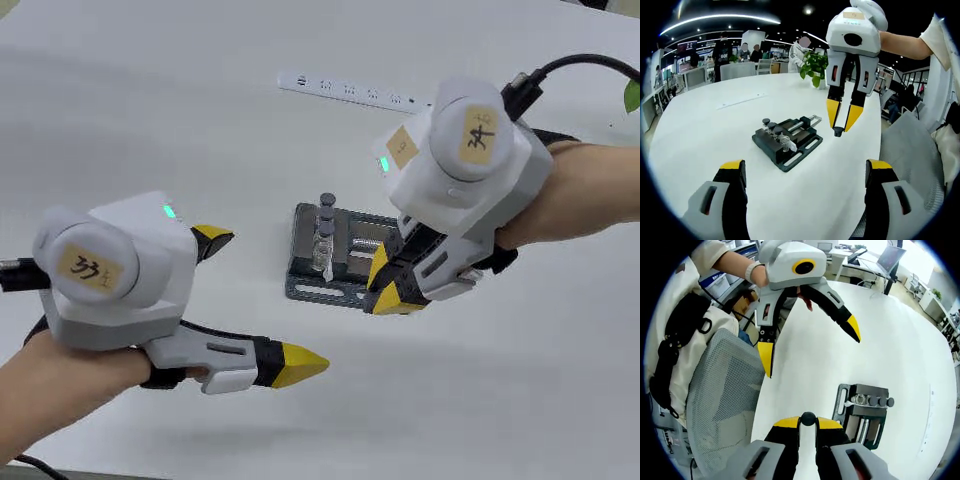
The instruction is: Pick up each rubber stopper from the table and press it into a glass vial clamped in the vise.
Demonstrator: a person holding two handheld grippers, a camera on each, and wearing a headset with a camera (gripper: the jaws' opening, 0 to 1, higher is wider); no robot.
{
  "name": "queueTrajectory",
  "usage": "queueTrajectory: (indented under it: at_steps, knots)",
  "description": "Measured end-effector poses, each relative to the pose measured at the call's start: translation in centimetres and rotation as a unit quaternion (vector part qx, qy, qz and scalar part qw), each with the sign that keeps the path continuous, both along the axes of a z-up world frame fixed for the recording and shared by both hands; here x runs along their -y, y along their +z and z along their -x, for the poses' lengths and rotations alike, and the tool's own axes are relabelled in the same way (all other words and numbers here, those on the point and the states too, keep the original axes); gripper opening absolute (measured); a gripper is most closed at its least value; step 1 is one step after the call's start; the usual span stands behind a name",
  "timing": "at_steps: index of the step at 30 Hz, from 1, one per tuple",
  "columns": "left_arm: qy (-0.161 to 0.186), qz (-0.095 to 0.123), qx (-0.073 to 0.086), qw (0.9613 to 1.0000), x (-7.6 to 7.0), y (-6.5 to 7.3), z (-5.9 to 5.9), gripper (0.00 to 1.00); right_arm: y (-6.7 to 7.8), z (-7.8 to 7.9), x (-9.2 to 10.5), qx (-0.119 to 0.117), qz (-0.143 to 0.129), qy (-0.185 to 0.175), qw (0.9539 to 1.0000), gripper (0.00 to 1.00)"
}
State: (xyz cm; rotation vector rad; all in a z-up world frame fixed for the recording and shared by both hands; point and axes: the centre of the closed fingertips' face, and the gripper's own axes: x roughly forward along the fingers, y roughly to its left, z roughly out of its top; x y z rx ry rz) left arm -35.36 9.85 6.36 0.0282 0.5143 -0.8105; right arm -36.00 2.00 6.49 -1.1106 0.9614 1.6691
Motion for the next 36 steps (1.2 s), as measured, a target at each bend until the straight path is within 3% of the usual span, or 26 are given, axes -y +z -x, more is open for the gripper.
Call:
queueTrajectory:
  at_steps: [10, 21, 26, 36]
  knots:
    - [0.028, 0.003, -0.004, 0.9996, -1.4, -0.6, -0.2, 0.99, -1.5, -2.4, -0.6, 0.021, 0.015, 0.042, 0.9988, 0.06]
    - [0.043, -0.001, -0.013, 0.9990, -2.3, -1.1, -0.1, 0.99, -1.4, -6.5, -3.4, 0.071, -0.007, 0.084, 0.9939, 0.06]
    - [0.040, -0.003, -0.015, 0.9991, -2.3, -1.3, -0.2, 0.99, -2.0, -7.5, -4.2, 0.073, -0.014, 0.088, 0.9933, 0.06]
    - [0.031, -0.003, -0.013, 0.9994, -1.5, -1.0, -0.9, 0.98, -3.0, -7.6, -4.5, 0.073, -0.010, 0.099, 0.9924, 0.06]
